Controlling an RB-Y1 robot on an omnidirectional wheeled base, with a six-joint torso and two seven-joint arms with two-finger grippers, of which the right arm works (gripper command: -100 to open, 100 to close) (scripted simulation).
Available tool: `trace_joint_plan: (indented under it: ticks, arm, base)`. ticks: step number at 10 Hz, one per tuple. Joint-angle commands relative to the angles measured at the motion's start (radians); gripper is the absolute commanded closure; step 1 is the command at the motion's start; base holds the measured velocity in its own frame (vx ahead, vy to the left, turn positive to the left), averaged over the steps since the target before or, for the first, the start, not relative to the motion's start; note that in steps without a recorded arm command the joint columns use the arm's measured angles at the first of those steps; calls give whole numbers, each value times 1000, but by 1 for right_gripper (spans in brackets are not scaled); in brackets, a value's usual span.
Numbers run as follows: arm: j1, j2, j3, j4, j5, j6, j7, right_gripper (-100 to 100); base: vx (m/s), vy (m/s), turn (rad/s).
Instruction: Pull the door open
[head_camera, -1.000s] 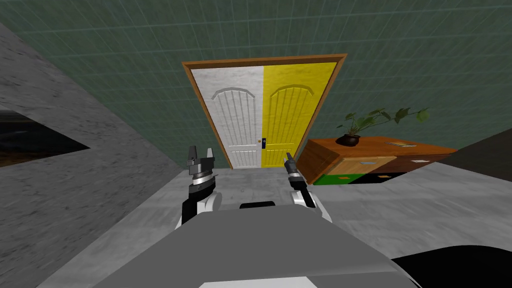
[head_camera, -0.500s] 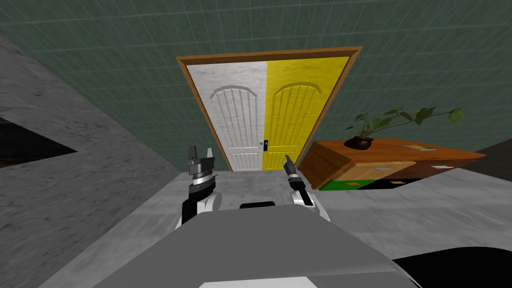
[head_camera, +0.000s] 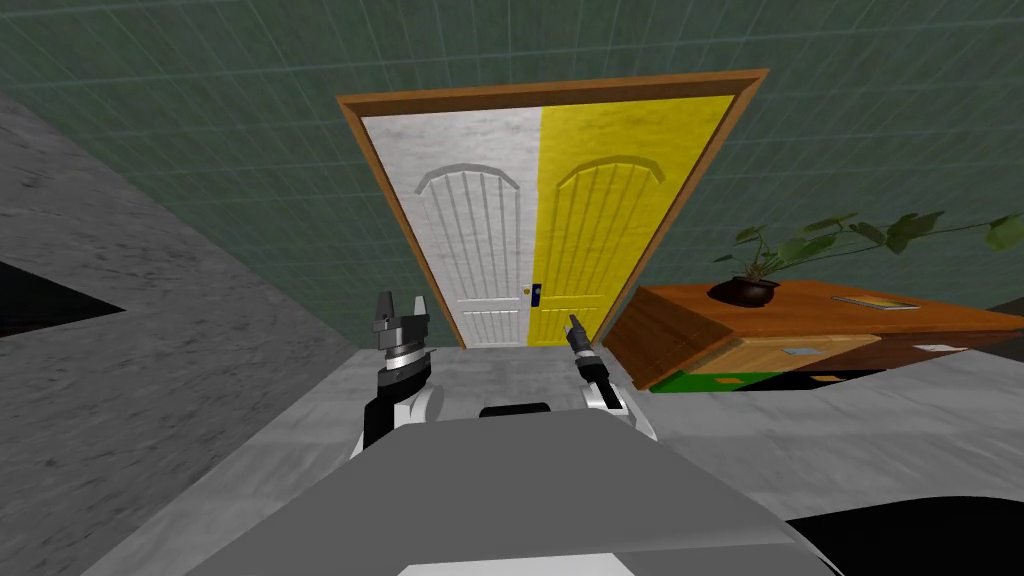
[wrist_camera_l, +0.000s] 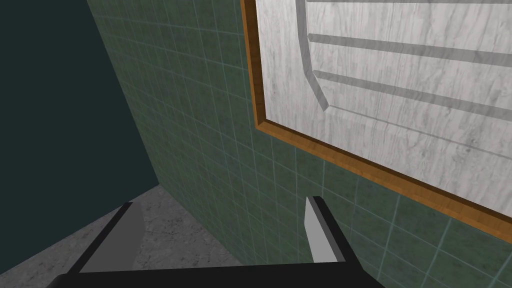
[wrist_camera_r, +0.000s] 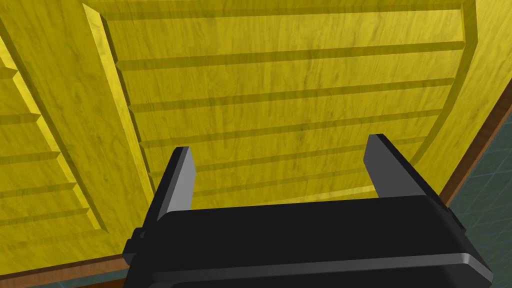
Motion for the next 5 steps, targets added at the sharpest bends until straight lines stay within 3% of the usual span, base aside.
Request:
trace_joint_plan:
  ticks: [1,5]
  arm:
    - [-10,-10,-7,36,11,2,-31,-100]
    - [-29,-21,-16,105,35,6,-82,-100]
  base:
    - [194,58,5]
    - [184,31,9]
